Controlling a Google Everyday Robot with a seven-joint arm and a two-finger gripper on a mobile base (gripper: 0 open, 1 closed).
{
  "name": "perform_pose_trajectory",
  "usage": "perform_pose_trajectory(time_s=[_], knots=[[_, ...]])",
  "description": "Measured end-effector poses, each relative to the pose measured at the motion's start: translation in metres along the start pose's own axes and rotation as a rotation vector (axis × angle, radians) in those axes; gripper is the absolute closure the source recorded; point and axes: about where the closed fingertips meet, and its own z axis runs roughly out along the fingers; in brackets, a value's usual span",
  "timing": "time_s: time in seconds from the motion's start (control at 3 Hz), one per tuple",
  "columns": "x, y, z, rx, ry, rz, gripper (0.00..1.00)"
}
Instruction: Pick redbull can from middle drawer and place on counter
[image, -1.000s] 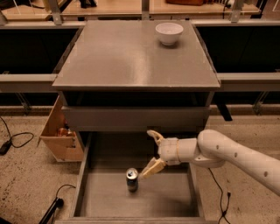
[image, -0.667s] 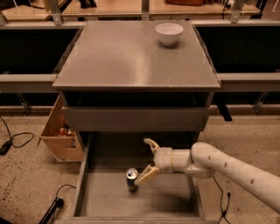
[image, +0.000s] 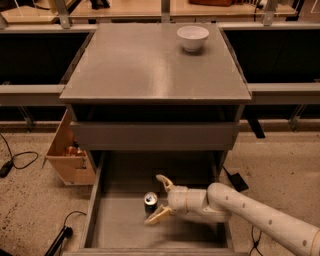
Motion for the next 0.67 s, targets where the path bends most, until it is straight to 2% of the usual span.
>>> perform_pose_trajectory(time_s=[0.33,0.67], knots=[[0.0086,0.0040,0.0129,-0.014,-0.013,0.010,0.27],[0.0088,0.0042,0.0132,-0.014,-0.013,0.011,0.58]])
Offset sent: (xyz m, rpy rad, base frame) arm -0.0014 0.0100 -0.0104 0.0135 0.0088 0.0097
